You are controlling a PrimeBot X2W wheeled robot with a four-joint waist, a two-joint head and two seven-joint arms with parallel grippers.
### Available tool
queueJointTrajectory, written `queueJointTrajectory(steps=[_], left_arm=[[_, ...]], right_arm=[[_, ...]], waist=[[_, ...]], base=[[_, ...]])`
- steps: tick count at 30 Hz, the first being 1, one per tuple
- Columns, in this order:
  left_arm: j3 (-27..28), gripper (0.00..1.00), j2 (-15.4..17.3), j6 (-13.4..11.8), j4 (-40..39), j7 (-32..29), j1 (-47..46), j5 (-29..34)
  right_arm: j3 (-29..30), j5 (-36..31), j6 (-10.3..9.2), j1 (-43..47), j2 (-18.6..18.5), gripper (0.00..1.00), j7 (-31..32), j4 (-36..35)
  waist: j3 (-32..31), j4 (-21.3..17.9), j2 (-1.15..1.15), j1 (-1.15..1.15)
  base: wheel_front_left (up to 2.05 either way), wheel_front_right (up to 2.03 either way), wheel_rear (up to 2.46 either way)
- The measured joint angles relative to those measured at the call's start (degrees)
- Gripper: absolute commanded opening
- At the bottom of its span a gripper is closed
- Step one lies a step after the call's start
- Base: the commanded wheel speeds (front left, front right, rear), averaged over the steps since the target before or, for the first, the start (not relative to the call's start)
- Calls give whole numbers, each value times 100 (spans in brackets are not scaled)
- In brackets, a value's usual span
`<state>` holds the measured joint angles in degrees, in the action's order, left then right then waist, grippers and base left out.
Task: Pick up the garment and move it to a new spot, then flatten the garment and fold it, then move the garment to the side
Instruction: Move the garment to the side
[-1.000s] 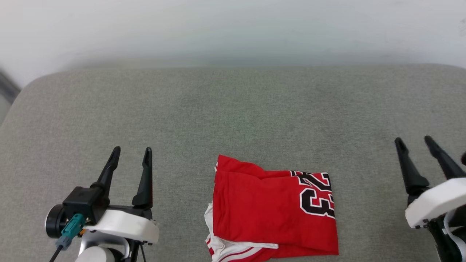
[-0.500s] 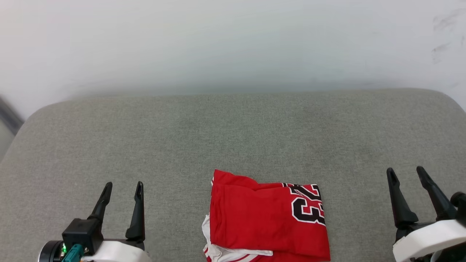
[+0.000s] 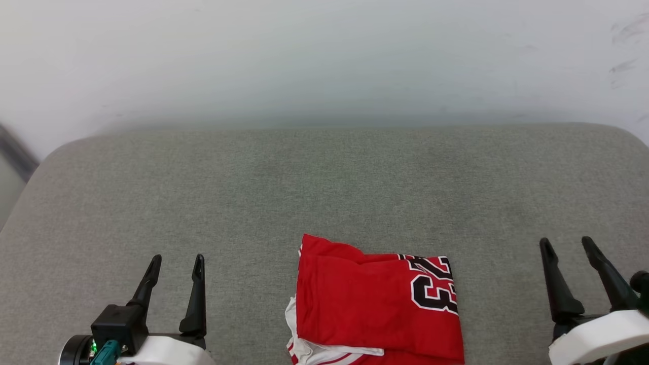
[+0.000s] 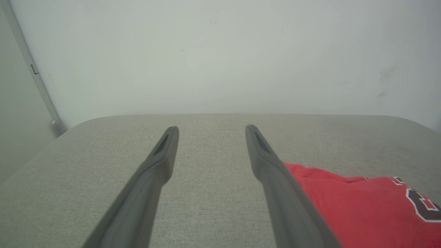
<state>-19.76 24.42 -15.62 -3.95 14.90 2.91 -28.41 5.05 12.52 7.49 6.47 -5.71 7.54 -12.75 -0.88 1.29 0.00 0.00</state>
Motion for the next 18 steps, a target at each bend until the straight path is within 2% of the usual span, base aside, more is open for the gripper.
queueJointTrajectory(steps=[5, 10, 14, 18], left_arm=[[46, 100, -71, 29, -55, 0, -101, 48], [104, 100, -318, 162, -146, 8, -338, 199], [175, 100, -520, 305, -127, 9, -417, 287], [282, 100, -728, 491, -73, 10, -510, 394]], right_arm=[[334, 410, 0, 82, -10, 100, 304, -56], [788, 1283, 1, 121, -788, 100, 945, 299], [579, 1845, 1, 133, -1229, 100, 1644, 613], [230, 2403, 0, 82, -1313, 100, 2101, 849]], waist=[[56, 112, 0, 0], [216, 405, 0, 0], [385, 620, 0, 0], [606, 809, 0, 0]], base=[[0, 0, 0], [0, 0, 0], [0, 0, 0], [0, 0, 0]])
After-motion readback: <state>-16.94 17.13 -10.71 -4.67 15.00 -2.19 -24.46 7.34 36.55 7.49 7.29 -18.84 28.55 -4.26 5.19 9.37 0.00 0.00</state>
